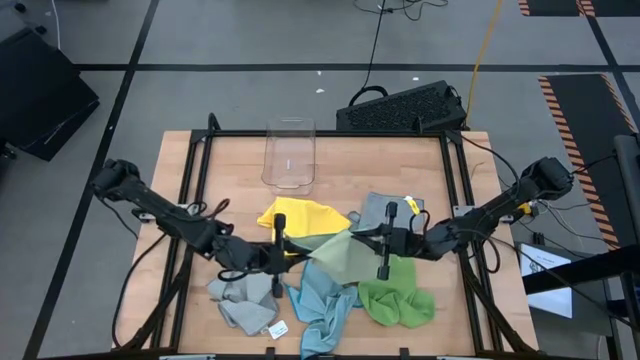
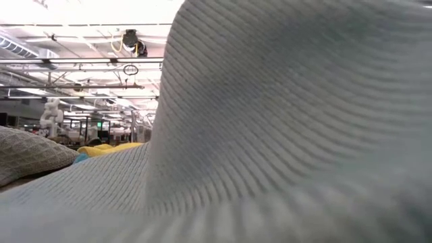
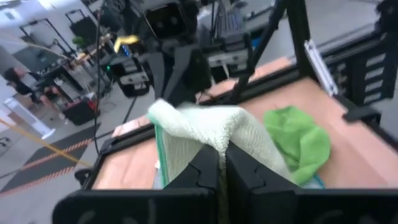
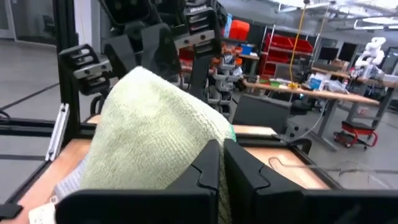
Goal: Fold microfiber towels
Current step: Fold the light green microfiber cloth
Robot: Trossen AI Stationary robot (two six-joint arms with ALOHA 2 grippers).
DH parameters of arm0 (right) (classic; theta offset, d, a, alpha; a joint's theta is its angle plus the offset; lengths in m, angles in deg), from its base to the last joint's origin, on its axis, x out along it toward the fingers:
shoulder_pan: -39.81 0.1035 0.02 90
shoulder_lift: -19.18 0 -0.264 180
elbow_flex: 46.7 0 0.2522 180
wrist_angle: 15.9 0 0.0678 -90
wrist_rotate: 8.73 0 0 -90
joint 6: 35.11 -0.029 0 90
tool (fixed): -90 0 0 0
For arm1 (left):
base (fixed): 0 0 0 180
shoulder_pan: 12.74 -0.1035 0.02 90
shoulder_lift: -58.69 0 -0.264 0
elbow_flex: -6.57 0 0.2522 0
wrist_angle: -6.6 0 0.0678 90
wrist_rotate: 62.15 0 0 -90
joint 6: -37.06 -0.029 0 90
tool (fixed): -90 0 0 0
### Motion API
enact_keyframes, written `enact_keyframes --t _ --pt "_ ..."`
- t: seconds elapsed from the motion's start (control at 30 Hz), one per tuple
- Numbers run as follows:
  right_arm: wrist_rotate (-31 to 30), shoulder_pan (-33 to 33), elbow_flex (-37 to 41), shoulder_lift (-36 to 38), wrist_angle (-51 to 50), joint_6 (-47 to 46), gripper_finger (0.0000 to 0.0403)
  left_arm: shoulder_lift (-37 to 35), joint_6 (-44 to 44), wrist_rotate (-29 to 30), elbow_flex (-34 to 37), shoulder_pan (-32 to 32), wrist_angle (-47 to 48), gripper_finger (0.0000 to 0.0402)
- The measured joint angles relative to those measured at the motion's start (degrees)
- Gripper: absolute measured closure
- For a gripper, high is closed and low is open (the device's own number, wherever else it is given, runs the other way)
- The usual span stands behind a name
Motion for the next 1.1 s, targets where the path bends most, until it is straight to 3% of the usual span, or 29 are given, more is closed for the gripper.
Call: enact_keyframes --t 0.17,0.4,0.6,1.1 --pt "0.32 -0.02 0.0 -0.4 -1.58 -3.45 0.0386 -0.03 1.65 0.94 0.07 -0.02 1.91 0.0396" --pt "7.44 0.59 0.02 -2.01 -8.7 -13.34 0.0299 -0.03 0.77 -0.15 0.07 0.43 1.16 0.0396" --pt "7.56 2.71 0.04 -1.64 -20.81 -21.22 0.0247 -0.03 1.2 -0.21 0.07 0.46 0.99 0.0391" --pt "7.58 9.56 0.05 -1.66 -37.32 -33.82 0.0245 -0.03 0.07 -0.37 0.07 0.42 -0.38 0.0396"
